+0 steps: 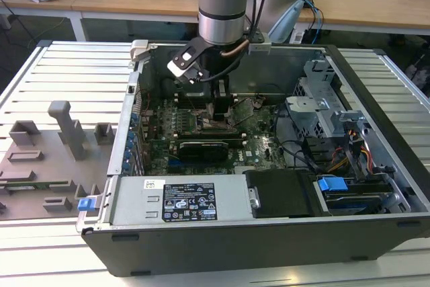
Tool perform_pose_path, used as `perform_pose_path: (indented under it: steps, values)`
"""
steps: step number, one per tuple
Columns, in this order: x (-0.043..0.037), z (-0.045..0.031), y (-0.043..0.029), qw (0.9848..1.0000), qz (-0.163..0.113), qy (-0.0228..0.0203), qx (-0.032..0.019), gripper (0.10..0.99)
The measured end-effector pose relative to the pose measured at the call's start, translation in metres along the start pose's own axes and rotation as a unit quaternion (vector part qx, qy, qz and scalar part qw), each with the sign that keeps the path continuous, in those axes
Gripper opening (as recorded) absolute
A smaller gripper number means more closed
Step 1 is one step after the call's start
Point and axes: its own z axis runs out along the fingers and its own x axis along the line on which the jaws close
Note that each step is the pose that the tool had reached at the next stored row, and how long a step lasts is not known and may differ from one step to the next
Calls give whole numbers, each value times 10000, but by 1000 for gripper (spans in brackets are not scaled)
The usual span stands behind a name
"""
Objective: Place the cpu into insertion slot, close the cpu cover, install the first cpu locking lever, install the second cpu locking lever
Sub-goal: 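Place the cpu into insertion slot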
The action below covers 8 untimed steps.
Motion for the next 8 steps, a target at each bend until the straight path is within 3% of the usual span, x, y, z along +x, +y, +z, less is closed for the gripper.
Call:
perform_pose_path:
  steps: [8]
  values:
    - [0, 51, -2, 10000, 0, 0, 0, 545]
